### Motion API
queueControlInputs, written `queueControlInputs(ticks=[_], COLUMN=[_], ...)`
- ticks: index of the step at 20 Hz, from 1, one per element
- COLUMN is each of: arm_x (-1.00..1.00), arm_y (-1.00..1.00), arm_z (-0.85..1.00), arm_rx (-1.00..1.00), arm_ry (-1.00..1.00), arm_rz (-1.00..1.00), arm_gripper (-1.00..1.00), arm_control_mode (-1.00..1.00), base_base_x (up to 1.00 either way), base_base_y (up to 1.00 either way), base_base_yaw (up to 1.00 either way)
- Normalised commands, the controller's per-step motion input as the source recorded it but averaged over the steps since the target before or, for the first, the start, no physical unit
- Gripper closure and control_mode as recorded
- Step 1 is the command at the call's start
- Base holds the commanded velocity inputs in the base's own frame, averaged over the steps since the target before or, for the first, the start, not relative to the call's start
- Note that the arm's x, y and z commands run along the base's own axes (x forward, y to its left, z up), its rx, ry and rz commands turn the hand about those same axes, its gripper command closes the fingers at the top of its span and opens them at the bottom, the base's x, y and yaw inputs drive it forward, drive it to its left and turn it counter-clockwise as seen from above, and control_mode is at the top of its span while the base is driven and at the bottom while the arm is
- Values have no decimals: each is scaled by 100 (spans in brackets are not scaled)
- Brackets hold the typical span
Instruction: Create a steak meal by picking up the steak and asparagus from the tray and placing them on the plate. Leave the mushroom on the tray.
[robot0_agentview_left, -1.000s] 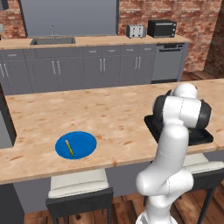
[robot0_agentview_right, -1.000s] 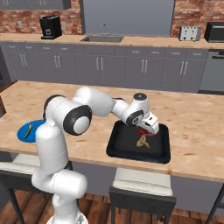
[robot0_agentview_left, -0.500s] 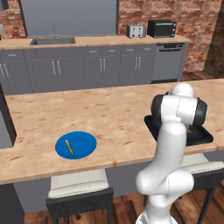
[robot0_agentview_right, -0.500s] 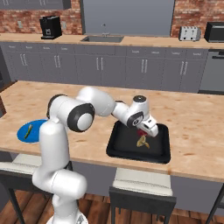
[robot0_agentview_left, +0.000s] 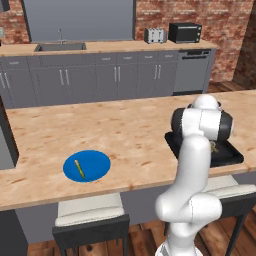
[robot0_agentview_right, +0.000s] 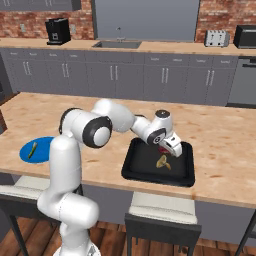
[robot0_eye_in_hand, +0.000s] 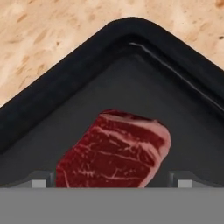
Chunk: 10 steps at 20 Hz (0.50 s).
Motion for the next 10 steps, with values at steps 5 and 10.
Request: queueControlInputs(ticks=[5, 10], arm_x=[17, 3], arm_y=[-18, 1], arm_z=[-28, -46], arm_rx=[5, 0], arm_ry=[-1, -2], arm_rz=[-5, -1], arm_gripper=[-100, 100], arm_control_mode=[-100, -100], base_base_x=[0, 0], base_base_y=[0, 0], base_base_yaw=[0, 0])
